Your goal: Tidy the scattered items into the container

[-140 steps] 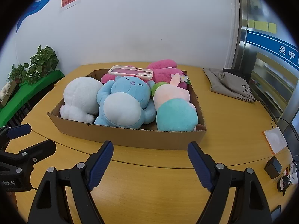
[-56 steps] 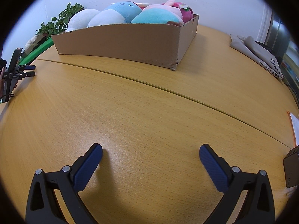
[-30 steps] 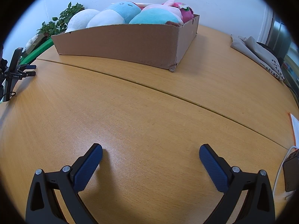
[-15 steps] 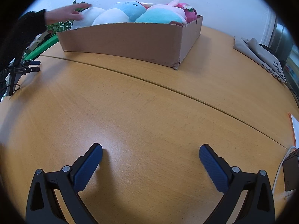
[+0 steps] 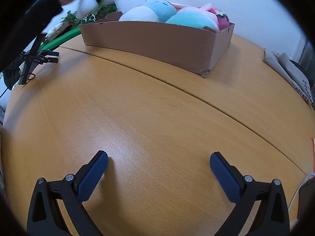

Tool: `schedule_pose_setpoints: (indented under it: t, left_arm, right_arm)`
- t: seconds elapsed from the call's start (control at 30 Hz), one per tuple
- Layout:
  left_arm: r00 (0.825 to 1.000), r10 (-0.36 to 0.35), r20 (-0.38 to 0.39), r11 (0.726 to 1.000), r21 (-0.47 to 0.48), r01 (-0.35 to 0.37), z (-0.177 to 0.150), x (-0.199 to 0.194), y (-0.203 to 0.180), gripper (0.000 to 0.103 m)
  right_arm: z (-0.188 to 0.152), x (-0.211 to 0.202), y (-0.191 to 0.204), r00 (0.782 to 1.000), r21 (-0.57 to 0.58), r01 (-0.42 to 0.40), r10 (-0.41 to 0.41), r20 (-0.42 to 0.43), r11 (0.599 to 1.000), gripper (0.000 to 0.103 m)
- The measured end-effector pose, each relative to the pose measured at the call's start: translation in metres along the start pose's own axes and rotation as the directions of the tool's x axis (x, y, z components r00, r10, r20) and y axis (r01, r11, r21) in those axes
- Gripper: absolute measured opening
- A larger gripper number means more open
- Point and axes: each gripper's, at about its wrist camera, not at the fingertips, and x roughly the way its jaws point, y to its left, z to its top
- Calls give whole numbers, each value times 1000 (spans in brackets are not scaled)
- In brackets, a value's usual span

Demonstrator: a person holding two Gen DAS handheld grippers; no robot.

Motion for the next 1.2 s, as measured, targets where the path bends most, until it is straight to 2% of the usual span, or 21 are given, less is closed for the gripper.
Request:
schedule_pose_setpoints:
  t: [1.2]
  left_arm:
    - [1000,7,1,1000,-10,-7,-2,0,0,103]
  right_arm:
    - [-2,-1,2,1000,-5,-1,1,1,1000,103]
